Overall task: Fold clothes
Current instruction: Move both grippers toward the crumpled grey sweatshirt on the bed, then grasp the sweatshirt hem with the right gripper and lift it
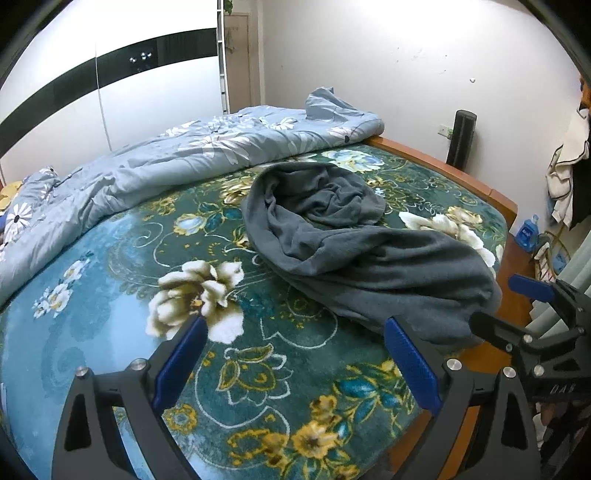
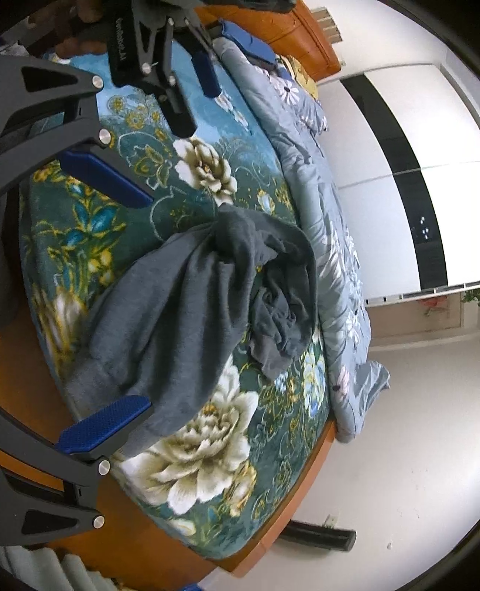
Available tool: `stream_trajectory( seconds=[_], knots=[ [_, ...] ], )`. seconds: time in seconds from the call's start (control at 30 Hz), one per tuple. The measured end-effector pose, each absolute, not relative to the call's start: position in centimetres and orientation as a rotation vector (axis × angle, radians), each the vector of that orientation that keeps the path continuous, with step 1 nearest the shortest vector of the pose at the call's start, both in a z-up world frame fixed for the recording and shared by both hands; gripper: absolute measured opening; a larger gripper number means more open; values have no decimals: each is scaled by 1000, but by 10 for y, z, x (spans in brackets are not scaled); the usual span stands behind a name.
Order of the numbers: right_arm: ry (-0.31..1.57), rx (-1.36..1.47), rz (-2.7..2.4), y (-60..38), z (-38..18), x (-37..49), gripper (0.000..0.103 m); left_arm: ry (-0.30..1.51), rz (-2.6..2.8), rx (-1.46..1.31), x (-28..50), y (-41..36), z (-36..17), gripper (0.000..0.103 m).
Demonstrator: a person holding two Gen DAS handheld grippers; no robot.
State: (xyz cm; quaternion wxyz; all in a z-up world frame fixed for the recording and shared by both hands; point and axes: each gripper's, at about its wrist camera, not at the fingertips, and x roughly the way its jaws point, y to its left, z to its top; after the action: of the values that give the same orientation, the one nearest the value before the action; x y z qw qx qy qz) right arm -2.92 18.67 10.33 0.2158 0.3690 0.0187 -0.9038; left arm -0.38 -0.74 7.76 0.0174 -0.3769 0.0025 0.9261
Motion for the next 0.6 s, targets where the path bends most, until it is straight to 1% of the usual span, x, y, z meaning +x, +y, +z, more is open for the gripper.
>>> stream_trajectory(
  seconds=[0.17,0.33,0.4,0.47,0.5,0.53,0.57,0.6],
  knots=[
    [115,1024,-2513,185,101,-55,103,-37,2839,-1206,-20,-15,67,97],
    [188,1083,-2559,196,83,-88,102,-77,2814,-1235,-31,-19,57,97],
    [180,1124,-2555,201,73,-101,95,-93,2801,-1256,-33,-21,51,97],
    [108,1168,-2496,206,62,-111,77,-108,2789,-1275,-33,-24,45,97],
    [85,1178,-2481,207,60,-112,73,-115,2787,-1282,-32,-25,43,97],
    [76,1182,-2471,206,59,-111,64,-124,2787,-1287,-31,-28,41,97],
    [67,1186,-2460,206,57,-110,46,-137,2790,-1292,-29,-31,41,97],
    [51,1187,-2447,205,57,-109,35,-149,2792,-1296,-27,-35,40,97]
  ],
)
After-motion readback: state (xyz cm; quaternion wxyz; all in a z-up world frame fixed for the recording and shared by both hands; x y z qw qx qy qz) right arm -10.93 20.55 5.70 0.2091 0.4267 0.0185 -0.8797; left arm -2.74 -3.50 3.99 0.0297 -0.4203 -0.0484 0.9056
